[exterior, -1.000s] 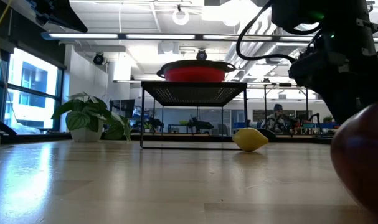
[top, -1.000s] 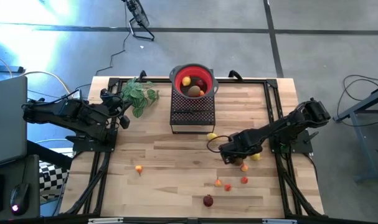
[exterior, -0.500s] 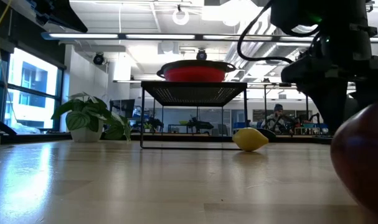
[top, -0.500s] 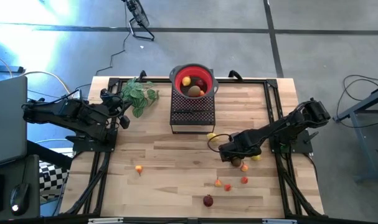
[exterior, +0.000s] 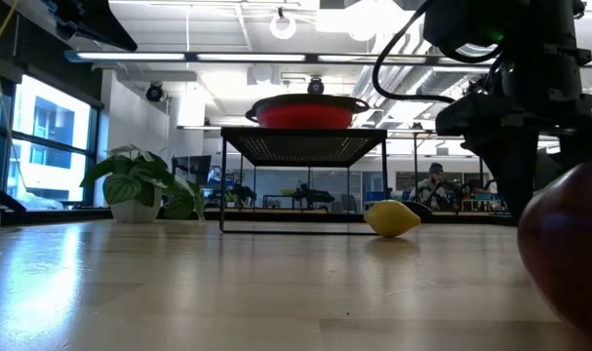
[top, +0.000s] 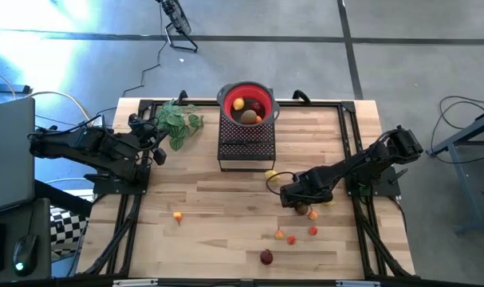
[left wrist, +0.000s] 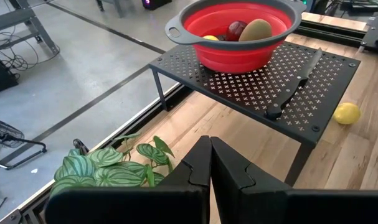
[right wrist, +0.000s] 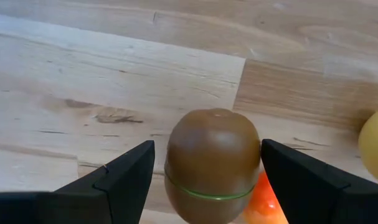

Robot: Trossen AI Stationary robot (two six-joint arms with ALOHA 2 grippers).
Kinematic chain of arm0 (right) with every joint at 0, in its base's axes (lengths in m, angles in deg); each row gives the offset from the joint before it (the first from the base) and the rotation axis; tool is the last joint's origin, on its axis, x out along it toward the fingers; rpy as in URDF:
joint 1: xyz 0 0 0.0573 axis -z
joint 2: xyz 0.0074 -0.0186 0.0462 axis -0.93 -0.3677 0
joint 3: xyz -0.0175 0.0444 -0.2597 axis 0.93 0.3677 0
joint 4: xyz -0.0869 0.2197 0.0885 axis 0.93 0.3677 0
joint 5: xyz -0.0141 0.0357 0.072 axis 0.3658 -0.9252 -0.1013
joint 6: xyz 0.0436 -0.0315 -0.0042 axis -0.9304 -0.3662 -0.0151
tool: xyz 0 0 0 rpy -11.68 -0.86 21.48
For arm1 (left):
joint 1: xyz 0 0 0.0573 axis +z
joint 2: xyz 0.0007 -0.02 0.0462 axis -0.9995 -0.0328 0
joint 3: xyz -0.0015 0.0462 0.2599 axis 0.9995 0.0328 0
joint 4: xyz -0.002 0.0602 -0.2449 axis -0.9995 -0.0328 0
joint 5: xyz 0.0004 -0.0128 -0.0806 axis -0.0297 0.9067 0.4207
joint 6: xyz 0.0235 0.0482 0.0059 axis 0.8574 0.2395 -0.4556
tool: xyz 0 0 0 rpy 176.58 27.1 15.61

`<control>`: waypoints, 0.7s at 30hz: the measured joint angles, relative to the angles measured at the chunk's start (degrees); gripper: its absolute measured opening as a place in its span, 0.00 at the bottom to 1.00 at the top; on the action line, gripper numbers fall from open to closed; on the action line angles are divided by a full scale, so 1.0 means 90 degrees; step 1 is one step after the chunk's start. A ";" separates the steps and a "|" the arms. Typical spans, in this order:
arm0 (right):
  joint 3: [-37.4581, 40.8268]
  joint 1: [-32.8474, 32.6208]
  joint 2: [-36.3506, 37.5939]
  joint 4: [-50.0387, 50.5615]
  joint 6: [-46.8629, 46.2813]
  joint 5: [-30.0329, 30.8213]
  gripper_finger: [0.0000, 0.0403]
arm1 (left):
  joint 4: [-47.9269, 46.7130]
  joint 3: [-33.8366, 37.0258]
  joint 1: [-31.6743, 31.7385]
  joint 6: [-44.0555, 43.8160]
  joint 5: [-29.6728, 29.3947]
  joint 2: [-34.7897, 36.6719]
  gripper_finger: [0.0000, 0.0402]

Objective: Pick & Place Fruit
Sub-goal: Put the kiwi into the red strainer bowl

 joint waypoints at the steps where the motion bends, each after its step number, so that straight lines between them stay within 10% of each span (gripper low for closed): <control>1: 0.0000 0.0000 0.0000 -0.0001 0.0000 -0.0029 0.71 | -0.0001 0.0000 -0.0002 0.0000 0.0000 0.0000 0.00; 21: 0.0070 -0.0002 0.0000 0.0018 -0.0376 0.0044 0.71 | -0.0001 0.0000 -0.0002 0.0000 -0.0002 0.0001 0.00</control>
